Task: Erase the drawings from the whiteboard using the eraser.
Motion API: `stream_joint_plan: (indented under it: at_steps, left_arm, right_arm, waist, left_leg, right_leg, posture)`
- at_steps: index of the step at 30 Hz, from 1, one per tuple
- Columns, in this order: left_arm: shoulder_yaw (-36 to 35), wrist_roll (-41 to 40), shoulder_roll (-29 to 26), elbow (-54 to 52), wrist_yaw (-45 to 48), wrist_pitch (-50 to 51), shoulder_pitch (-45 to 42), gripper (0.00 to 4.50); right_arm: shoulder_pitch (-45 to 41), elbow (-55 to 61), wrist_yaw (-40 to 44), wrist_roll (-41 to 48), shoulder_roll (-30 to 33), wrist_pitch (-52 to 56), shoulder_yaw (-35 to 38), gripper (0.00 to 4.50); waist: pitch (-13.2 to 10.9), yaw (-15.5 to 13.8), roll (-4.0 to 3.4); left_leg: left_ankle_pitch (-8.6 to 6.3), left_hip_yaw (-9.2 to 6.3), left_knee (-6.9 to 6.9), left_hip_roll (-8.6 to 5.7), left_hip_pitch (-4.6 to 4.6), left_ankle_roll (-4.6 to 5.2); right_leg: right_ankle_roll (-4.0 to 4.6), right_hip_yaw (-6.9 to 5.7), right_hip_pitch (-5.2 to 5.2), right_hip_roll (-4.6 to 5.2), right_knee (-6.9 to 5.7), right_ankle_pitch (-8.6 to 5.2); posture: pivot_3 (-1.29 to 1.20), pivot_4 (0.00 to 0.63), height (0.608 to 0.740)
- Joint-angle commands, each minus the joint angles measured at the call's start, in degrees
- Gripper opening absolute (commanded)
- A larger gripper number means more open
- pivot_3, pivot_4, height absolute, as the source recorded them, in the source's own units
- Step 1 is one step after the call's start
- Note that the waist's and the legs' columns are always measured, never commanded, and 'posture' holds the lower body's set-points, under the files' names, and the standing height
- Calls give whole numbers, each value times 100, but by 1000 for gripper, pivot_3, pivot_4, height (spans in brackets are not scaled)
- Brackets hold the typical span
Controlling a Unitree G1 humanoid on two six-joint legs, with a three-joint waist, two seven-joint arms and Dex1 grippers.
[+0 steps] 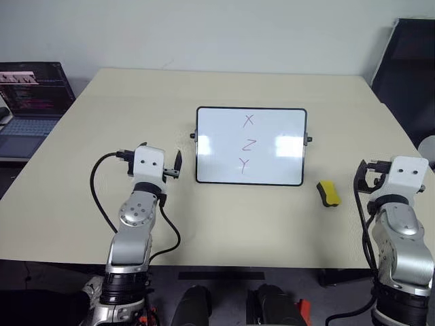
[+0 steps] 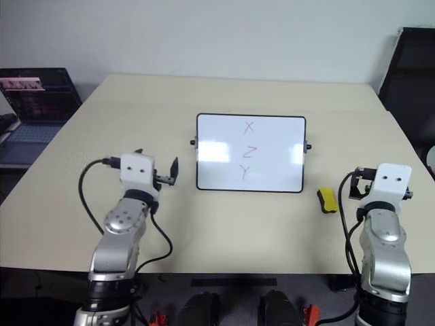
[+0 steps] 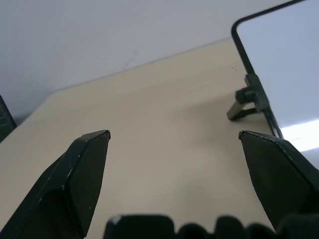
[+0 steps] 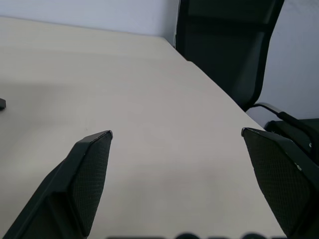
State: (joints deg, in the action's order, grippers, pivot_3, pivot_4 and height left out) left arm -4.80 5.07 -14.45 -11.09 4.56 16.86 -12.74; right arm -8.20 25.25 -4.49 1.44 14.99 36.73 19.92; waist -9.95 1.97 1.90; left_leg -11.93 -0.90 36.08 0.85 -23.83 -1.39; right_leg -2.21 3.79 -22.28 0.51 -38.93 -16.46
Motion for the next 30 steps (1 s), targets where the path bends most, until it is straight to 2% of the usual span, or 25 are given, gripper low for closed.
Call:
stream_joint_plan:
  at_steps: [1, 8, 15, 25, 30]
  left_arm:
    - [-132, -9, -5, -42, -84, -196, 101, 4500]
    - [-208, 7, -116, -78, -63, -188, 36, 4500]
    - [-324, -34, -375, 42, 80, -211, -48, 4500]
    - [-521, -92, -611, 187, 156, -317, -78, 4500]
    - [-570, -105, -676, 213, 156, -256, -227, 4500]
  right_arm:
    - [-94, 50, 28, -4, 75, -76, 67, 4484]
    - [-443, -255, 74, -4, 105, -195, 17, 4484]
    - [-241, -107, 152, 29, 169, -180, 168, 4484]
    - [-267, -123, 12, -22, -54, -195, -32, 4484]
    - [-275, -256, 172, 61, 153, -261, 123, 4484]
  waist:
    - [0, 1, 0]
    - [0, -14, 0]
    - [0, -17, 0]
    - [0, -11, 0]
    - [0, -16, 0]
  left_leg:
    - [0, 0, 0, 0, 0, 0]
    - [0, -1, 1, -1, 0, 0]
    - [0, -3, -1, -1, -3, 0]
    - [0, -1, 0, 0, -1, 0]
    - [0, -2, 0, 0, -2, 0]
  right_leg:
    - [0, 0, 0, 0, -1, 0]
    - [0, -2, 1, -1, 0, 0]
    - [-1, -3, 0, 0, 4, -1]
    - [-1, -2, 0, -1, 2, -1]
    - [-1, -4, 0, 1, 2, -1]
  posture:
    - [0, 150, 740]
    - [0, 150, 740]
    - [0, 150, 740]
    - [0, 150, 740]
    - [0, 150, 740]
